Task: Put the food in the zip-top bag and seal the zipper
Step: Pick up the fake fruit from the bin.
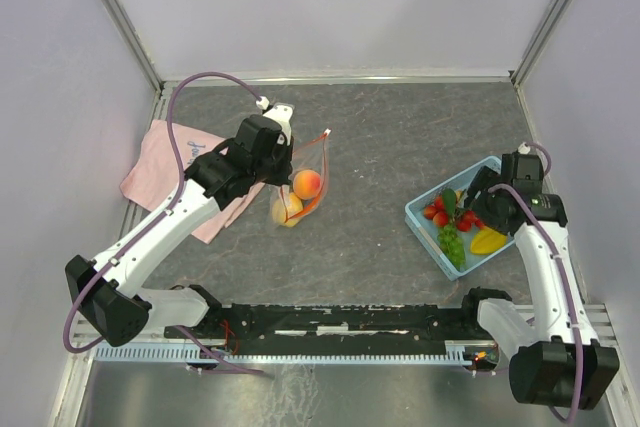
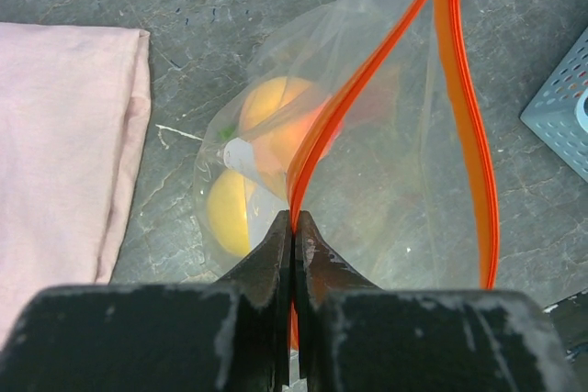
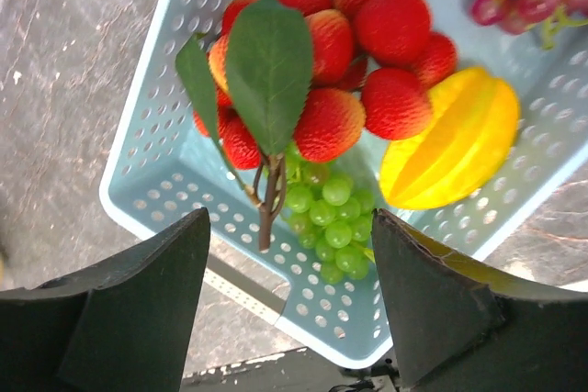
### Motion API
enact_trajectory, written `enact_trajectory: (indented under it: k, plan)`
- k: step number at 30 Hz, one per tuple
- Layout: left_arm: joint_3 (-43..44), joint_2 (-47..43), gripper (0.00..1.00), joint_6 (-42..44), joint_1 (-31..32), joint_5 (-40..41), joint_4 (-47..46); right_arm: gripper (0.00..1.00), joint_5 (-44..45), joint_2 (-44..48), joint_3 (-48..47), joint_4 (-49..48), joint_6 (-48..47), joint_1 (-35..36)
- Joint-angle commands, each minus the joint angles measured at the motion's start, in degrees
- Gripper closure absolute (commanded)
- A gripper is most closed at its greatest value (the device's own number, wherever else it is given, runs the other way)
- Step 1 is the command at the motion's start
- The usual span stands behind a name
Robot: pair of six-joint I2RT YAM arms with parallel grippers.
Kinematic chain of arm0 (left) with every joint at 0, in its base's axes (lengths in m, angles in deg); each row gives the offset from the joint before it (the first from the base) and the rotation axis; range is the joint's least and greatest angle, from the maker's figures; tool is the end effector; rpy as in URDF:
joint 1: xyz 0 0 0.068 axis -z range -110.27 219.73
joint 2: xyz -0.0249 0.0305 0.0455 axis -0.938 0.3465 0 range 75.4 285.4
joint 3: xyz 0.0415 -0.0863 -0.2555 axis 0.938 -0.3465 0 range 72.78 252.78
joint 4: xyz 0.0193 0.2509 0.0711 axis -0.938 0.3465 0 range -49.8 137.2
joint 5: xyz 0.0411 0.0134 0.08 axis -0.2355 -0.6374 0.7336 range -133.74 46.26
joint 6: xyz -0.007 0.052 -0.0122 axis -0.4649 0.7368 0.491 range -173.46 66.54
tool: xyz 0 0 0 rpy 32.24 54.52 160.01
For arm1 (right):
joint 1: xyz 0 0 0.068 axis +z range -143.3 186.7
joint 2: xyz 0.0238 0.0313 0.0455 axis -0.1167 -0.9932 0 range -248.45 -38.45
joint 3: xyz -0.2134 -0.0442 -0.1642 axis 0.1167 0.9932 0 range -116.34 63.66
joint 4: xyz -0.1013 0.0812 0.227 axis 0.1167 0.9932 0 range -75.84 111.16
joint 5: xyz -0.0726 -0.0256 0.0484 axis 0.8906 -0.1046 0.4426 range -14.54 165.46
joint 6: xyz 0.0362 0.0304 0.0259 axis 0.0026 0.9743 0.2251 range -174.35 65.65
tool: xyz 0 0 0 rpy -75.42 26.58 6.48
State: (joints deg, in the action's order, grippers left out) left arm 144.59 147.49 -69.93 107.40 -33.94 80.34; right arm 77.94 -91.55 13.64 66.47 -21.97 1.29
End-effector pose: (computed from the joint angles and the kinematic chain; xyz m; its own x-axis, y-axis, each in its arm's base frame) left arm 0.2152 -0.1585 0.3528 -0.6340 0.1364 -0.7612 0.3336 0.9363 -0.1100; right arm 0.1707 -0.0177 0.2813 -0.6284 0.5970 -0.4986 0.5391 0.7964 0.2741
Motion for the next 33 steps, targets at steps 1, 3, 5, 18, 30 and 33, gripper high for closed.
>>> enact_trajectory:
  k: [1,3,5,18,30,33]
  plan:
    - [0.5,-0.3,0.97,2.2,-0.3,-2.3,-2.7,0.22,-8.3,-1.0,0.7,-1.6,-0.7,0.1]
    - [0.4,-0.3,0.97,2.1,-0.4,-2.6,-2.8,0.23,-9.1,-1.4,2.1,-3.9,0.2,0.2]
    - [0.4,-0.4,0.97,2.1,-0.5,-2.5,-2.8,0.24,-10.3,-2.4,3.3,-5.8,1.1,0.4]
    - [0.3,-0.1,0.97,2.1,-0.9,-3.5,-2.8,0.28,-15.5,-10.7,11.1,-19.6,4.4,0.6]
    - [0.3,0.5,0.97,2.0,-1.0,-4.2,-2.8,0.71,-8.1,-5.9,9.4,-15.4,0.9,0.7]
    - [0.3,0.6,0.97,2.1,-1.0,-4.3,-2.8,0.86,-6.5,-3.3,8.3,-12.8,-0.2,0.6]
